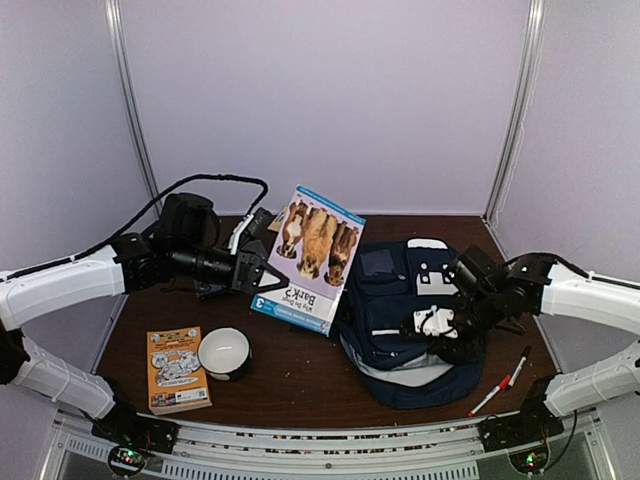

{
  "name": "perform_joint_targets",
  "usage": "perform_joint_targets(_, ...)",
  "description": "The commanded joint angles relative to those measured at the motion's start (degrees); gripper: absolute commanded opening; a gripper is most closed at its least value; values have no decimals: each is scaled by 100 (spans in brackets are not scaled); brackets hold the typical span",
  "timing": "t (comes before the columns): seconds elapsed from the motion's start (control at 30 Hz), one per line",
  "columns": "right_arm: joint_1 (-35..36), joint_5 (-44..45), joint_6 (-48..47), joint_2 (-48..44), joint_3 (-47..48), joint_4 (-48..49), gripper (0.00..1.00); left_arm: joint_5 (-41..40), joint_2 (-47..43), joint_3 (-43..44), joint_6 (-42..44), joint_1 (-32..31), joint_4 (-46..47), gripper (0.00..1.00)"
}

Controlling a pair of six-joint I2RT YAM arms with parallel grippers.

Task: Pack the student bag
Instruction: Pick up the largest pocket of the bag from the student bag, then place the book in the largest pocket of the bag.

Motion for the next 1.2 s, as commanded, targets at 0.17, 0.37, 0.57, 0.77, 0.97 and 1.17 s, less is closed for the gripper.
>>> perform_joint_targets(0.17, -1947, -542, 1377, 1617, 2162, 1124, 0, 731, -296, -597, -239, -61, 1297, 0)
perform_joint_targets(0.37, -1990, -889, 1881, 983, 2345, 1264, 0, 1092, 35, -754, -449, -604, 1907, 0)
perform_joint_targets(0.57, -1985, -680, 2089, 683, 2602, 1211, 0, 1559, 1083, -518, -1084, -1121, 3192, 0)
perform_joint_targets(0.77, -1980, -679, 2358, 1023, 3244, 1295, 0, 1790, 2457, -180, -2306, -1339, 4967, 0)
perform_joint_targets(0.97, -1931, -943, 2538, 1177, 3602, 1386, 0, 1457, 3403, 396, -2670, -1331, 4947, 0)
perform_joint_targets(1.17, -1793, -1077, 2376, 796, 3204, 1440, 0, 996, 4175, 1248, -3389, -1005, 5036, 0)
